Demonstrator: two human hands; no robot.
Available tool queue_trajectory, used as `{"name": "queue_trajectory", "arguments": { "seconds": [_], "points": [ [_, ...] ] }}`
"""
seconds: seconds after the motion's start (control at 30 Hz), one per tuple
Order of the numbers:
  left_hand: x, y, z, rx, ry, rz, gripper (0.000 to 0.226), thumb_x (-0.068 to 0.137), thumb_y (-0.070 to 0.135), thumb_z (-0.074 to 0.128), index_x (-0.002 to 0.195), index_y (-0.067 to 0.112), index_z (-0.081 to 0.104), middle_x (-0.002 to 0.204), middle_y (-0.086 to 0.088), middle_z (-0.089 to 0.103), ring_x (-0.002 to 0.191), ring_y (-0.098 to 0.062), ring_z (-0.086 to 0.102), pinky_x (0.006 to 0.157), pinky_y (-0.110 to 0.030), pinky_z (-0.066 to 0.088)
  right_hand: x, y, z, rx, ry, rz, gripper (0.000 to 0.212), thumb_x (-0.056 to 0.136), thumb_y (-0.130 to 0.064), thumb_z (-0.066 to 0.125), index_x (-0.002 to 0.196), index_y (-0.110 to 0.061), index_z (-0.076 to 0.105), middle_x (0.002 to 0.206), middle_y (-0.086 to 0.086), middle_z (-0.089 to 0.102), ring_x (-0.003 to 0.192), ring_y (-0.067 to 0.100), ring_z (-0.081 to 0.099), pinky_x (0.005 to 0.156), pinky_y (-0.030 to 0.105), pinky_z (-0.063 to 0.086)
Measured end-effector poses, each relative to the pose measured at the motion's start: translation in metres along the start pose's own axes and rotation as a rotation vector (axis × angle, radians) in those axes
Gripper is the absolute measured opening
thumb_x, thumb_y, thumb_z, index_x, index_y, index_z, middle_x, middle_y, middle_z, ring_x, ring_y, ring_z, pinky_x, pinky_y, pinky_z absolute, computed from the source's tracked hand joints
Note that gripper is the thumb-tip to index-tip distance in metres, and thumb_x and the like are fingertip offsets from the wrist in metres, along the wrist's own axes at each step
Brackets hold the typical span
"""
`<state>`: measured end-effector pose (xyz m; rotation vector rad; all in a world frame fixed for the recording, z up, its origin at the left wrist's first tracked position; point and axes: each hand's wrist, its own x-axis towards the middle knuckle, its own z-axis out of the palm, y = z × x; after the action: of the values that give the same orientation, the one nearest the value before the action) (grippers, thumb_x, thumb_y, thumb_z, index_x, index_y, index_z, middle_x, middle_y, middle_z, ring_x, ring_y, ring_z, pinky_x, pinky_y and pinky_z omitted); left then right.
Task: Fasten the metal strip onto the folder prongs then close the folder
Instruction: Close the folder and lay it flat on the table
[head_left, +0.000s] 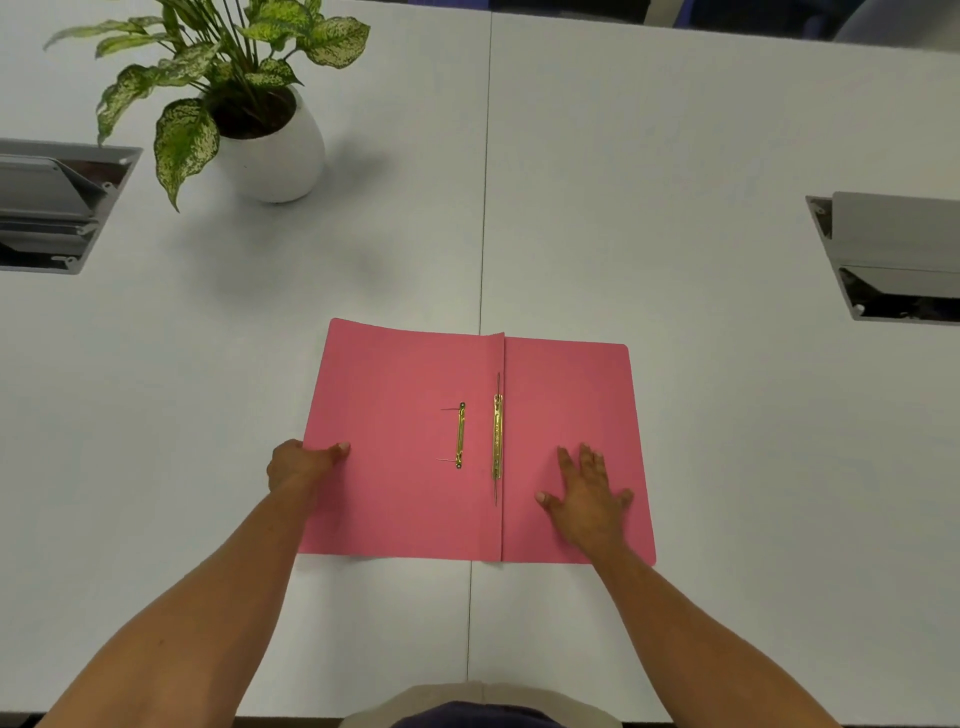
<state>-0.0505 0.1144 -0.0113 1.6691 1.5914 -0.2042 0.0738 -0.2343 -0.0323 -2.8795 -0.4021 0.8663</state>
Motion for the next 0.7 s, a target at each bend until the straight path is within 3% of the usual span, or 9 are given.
{"name": "queue_trajectory", "arguments": {
  "seconds": [0.2, 0.33, 0.6, 0.7],
  "points": [
    [-0.007, 0.039, -0.027, -0.049, -0.118, 0.191, 0.027, 0.074, 0.029, 0.074, 0.094, 0.013, 0.065, 0.099, -0.012, 0.07, 0.085, -0.032, 0.067, 0.084, -0.045, 0.056, 0.004, -0.028, 0.004, 0.021, 0.016, -0.264, 0.059, 0.1, -0.042, 0.038, 0.152, -0.033, 0.013, 0.164, -0.001, 0.009, 0.151, 0.019, 0.008, 0.117, 0.059, 0.007],
    [-0.03, 0.062, -0.045, -0.165, -0.285, 0.329, 0.01, 0.078, 0.015, 0.069, 0.088, 0.018, 0.07, 0.096, -0.008, 0.073, 0.078, -0.026, 0.071, 0.065, -0.034, 0.056, 0.007, -0.054, 0.008, 0.068, -0.071, -0.364, 0.053, 0.101, -0.033, 0.037, 0.151, -0.028, 0.022, 0.162, 0.0, 0.018, 0.151, 0.021, 0.01, 0.118, 0.056, 0.007],
    [-0.08, 0.078, -0.069, -0.306, -0.438, 0.603, 0.011, 0.077, 0.018, 0.07, 0.086, 0.013, 0.074, 0.084, -0.008, 0.076, 0.073, -0.027, 0.074, 0.066, -0.04, 0.06, 0.0, -0.092, 0.009, 0.18, -0.169, -0.361, 0.052, 0.103, -0.023, 0.038, 0.152, -0.024, 0.02, 0.163, 0.001, 0.014, 0.151, 0.022, 0.008, 0.12, 0.053, 0.005],
    [-0.092, 0.084, -0.068, -0.299, -0.516, 0.671, 0.019, 0.077, 0.024, 0.069, 0.092, 0.014, 0.074, 0.091, -0.01, 0.076, 0.08, -0.029, 0.074, 0.071, -0.041, 0.061, -0.002, -0.108, 0.004, 0.285, -0.201, -0.418, 0.047, 0.103, -0.019, 0.039, 0.149, -0.019, 0.031, 0.16, 0.009, 0.025, 0.147, 0.029, 0.024, 0.121, 0.045, 0.019]
  ]
}}
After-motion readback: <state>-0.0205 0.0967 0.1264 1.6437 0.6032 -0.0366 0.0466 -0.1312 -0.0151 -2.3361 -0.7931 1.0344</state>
